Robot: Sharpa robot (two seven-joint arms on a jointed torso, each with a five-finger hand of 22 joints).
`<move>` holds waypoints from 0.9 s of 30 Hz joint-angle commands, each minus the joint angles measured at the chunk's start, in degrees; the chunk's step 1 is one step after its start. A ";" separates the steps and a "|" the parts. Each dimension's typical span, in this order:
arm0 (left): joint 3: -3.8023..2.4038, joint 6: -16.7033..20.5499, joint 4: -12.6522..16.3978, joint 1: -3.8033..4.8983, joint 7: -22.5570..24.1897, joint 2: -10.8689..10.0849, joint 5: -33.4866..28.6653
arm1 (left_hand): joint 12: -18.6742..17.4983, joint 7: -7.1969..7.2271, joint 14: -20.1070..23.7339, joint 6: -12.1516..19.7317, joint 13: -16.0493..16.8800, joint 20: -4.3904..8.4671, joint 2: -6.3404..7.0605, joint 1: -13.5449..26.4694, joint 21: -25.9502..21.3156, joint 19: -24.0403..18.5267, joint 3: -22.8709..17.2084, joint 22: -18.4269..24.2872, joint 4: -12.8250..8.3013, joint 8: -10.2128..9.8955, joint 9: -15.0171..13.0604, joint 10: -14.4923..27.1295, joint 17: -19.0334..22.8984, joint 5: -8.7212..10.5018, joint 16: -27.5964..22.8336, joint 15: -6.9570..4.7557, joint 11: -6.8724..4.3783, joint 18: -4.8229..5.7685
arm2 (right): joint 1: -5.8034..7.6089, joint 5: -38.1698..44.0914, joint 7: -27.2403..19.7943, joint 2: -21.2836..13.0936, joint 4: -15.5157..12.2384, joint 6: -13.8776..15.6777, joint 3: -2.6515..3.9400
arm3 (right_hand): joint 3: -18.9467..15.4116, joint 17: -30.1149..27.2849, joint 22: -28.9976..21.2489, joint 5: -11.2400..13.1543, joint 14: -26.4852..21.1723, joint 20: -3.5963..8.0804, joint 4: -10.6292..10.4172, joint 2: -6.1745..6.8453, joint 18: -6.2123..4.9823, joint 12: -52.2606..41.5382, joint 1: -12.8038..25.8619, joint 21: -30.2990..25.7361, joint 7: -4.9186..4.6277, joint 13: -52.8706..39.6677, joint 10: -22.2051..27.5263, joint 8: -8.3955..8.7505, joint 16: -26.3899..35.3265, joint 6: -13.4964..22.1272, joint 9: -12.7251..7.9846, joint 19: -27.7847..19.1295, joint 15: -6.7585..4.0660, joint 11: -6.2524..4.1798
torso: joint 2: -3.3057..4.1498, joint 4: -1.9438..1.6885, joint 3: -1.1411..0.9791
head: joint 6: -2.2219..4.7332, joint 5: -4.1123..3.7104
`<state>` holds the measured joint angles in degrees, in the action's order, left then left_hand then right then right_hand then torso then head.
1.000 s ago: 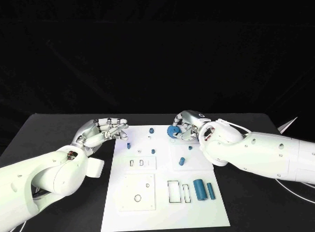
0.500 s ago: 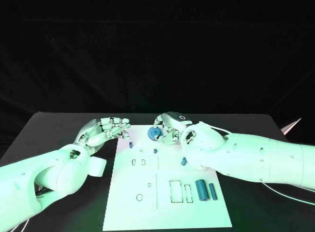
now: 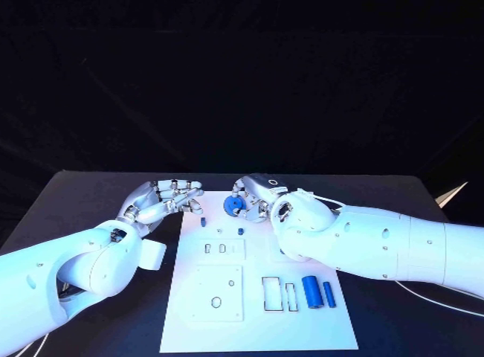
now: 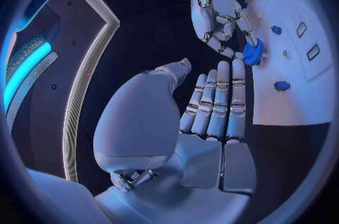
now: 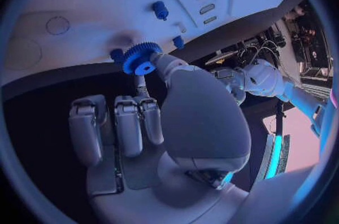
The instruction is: Assemble the parts on the task board
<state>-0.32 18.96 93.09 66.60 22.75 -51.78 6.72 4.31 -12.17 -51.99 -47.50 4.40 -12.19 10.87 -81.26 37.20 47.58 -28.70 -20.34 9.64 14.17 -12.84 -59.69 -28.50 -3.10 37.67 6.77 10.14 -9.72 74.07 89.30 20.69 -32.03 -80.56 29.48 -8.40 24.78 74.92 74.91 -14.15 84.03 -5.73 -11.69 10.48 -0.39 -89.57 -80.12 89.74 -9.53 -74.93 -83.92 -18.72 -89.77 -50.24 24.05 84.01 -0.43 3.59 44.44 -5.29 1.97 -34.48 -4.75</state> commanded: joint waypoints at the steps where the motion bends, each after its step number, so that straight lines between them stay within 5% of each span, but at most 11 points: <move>1: -0.05 -0.99 0.15 0.07 0.22 0.11 -0.17 | -0.02 -1.51 0.46 0.49 0.09 -0.08 -0.01 0.61 0.25 -0.42 0.22 -0.10 -0.25 -0.06 -0.09 0.56 0.07 0.15 0.19 -0.06 0.03 -0.48 | -0.34 1.76 -0.61 0.52 0.57 -0.16 -0.04 | 0.29 15.08 15.09 -0.35 5.97 0.34 0.06 0.08 0.39 -0.29 0.43 0.26 1.66 -14.87 -5.90 -0.34 -0.23 -2.26 0.26 5.99 -0.29 -0.29 | -0.01 0.06 -0.08 | -0.15 0.17; 27: -0.06 -0.85 -0.23 0.10 0.03 -0.28 -0.15 | -0.01 -1.53 0.57 0.56 0.10 -0.09 0.01 0.63 0.39 -0.59 0.25 -0.21 -0.31 -0.06 -0.11 0.65 0.10 0.15 0.21 -0.03 0.05 -0.47 | -1.64 5.74 1.93 2.00 2.81 -0.86 -0.17 | 0.76 15.08 15.09 -0.03 5.97 0.32 0.38 0.56 0.39 -0.23 1.01 0.26 1.54 -14.80 -5.83 -0.02 -0.23 -2.12 0.23 5.99 -0.23 -0.19 | -0.03 0.17 -0.07 | -0.58 0.31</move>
<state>-0.33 18.88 92.78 66.62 22.56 -52.07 6.69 4.31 -11.96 -51.78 -47.29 4.44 -12.40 10.87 -81.26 37.20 47.38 -28.54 -20.48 9.48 14.17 -12.87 -59.48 -28.44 -3.10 37.67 6.57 10.34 -9.72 72.58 93.02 21.62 -30.06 -77.83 29.12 -8.51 25.17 74.91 74.95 -14.32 84.03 -5.73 -11.30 11.18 -0.39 -89.56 -79.46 89.74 -9.54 -74.91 -83.92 -18.61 -89.77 -50.26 24.06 84.01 -0.42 3.59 44.39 -5.18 1.90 -35.04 -4.42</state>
